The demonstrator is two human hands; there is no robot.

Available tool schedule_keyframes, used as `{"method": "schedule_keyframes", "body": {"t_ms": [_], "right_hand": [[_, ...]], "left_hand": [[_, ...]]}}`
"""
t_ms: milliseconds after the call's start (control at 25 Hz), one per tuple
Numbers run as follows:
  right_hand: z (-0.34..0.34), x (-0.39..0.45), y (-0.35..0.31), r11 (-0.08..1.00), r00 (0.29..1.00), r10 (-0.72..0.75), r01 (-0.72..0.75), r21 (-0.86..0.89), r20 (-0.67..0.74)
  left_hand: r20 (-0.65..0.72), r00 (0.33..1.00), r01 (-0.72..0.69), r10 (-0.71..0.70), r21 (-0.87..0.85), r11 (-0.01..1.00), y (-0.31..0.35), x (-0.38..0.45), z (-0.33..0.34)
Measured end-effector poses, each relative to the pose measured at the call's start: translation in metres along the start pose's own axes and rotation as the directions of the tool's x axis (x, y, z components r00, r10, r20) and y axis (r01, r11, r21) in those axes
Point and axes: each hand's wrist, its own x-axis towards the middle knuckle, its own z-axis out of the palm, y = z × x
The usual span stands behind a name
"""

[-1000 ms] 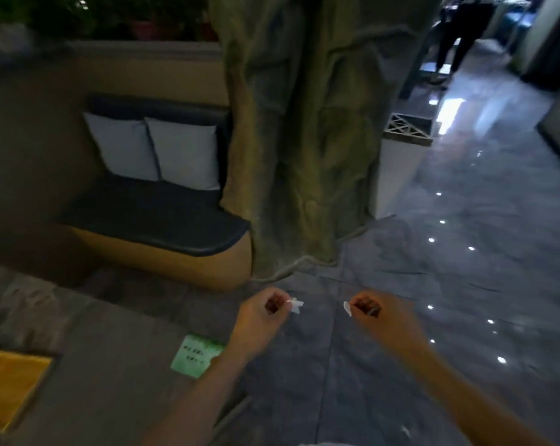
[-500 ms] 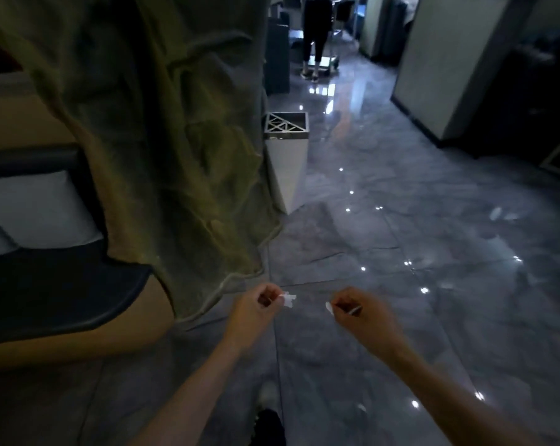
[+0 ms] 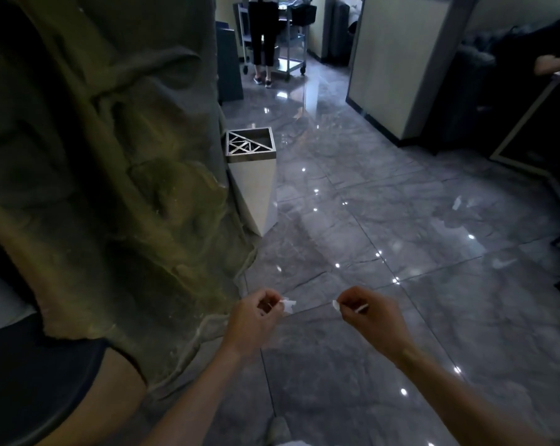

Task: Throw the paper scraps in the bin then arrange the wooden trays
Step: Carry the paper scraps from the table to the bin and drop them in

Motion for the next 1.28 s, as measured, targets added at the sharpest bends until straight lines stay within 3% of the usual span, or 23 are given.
{"method": "schedule_keyframes", "body": {"t_ms": [360,880,1040,1280], "right_hand": [[0.033,0.116,0.01,0.996,0.996,0.082,-0.081,0.025,-0.039],[-0.012,0.368,0.075,0.996,0.997,0.032,-0.037,0.08,0.073],[-0.025,0.44,0.082,0.998,0.988,0.02,-0.029,0.059,0.152],[-0.017,0.548,0.087,0.998,0.988,-0.003,-0.006,0.062,0.153]], "left_hand": [[0.063,0.998,0.005,-0.006,0.011,1.0,-0.014,0.138,-0.005],[-0.02,0.997,0.071,-0.071,0.005,0.997,0.001,0.375,0.056],[-0.042,0.995,0.087,-0.087,0.009,0.996,0.016,0.436,0.06],[-0.117,0.988,0.099,-0.097,0.012,0.995,0.009,0.533,0.049]]}}
